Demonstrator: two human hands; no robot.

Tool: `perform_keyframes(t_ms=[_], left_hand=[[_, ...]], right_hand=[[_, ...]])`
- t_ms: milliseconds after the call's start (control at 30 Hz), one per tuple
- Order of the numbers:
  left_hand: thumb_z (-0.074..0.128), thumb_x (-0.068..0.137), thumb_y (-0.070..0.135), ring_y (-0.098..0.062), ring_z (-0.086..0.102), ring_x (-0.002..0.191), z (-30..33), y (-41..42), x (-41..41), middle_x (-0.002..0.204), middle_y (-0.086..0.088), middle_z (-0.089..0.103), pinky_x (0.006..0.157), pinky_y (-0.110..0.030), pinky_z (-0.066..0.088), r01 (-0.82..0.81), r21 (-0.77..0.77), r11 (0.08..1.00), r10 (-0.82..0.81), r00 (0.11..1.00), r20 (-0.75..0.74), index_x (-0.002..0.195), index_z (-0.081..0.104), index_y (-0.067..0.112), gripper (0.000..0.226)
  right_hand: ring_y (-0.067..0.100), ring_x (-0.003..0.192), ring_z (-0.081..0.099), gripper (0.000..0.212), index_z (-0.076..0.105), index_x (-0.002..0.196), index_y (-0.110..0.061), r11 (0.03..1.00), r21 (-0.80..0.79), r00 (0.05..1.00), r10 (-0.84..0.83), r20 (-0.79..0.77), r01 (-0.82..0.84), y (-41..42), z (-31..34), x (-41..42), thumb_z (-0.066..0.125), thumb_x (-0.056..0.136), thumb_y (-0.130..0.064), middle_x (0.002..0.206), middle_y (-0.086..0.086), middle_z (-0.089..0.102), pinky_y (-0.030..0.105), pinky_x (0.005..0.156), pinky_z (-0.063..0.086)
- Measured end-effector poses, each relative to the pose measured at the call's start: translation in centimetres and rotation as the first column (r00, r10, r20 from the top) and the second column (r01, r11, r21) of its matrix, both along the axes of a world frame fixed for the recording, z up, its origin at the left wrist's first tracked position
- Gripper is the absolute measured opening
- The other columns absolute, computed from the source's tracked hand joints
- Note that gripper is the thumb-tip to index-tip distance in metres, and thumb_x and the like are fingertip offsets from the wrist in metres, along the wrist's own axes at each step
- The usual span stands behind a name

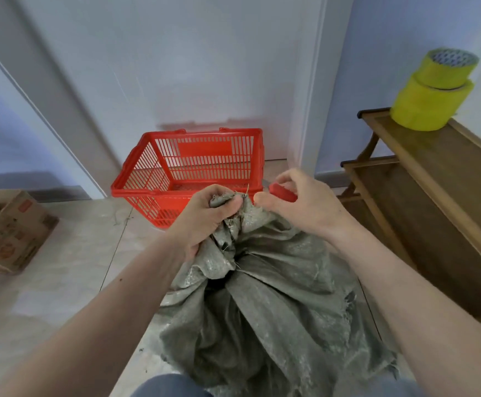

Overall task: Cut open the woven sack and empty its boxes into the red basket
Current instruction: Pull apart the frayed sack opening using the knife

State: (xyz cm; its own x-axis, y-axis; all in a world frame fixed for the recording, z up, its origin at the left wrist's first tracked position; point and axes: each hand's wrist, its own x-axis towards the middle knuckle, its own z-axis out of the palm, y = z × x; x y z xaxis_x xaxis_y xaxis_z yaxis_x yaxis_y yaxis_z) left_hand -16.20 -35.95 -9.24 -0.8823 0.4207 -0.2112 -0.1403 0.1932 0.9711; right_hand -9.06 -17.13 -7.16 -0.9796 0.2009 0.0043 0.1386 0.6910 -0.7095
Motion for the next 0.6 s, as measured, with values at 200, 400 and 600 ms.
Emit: perform_keyframes(t_ms=[200, 400, 600], left_hand=[[0.065, 0.095, 0.021, -0.038, 0.070, 0.099, 0.4, 0.4, 0.0, 0.103, -0.023, 0.073, 0.094, -0.052, 0.056, -0.027, 0.152, 0.988, 0.024, 0.999, 0.021, 0.103, 0.069, -0.002, 0.024], [0.068, 0.094, 0.026, -0.015, 0.073, 0.090, -0.4, -0.7, -1.2, 0.089, 0.002, 0.078, 0.088, -0.039, 0.058, -0.161, -0.148, 0.976, 0.072, 0.876, -0.476, 0.095, 0.080, 0.015, 0.017], [0.062, 0.096, 0.034, -0.005, 0.061, 0.079, 0.8, 0.0, -0.8, 0.082, 0.014, 0.065, 0.080, -0.027, 0.051, 0.020, -0.095, 0.995, -0.055, 0.926, -0.375, 0.098, 0.065, 0.020, 0.014]], right_hand=[[0.003, 0.046, 0.040, 0.041, 0.052, 0.060, -0.016, 0.992, -0.117, 0.999, 0.048, -0.025, -0.051, 0.8, -0.7, -0.3, 0.073, 0.087, -0.039, 0.046, -0.013, 0.044, 0.030, 0.060, 0.036], [0.013, 0.055, 0.044, 0.042, 0.063, 0.076, 0.004, 0.995, -0.102, 0.996, 0.015, -0.089, -0.024, 1.7, -0.4, -0.2, 0.074, 0.086, -0.035, 0.059, 0.000, 0.047, 0.032, 0.063, 0.037], [0.013, 0.067, 0.058, 0.022, 0.068, 0.089, -0.011, 0.989, -0.143, 0.989, -0.003, -0.151, -0.019, 1.2, 0.3, -0.1, 0.075, 0.085, -0.032, 0.073, -0.004, 0.063, 0.031, 0.072, 0.046]])
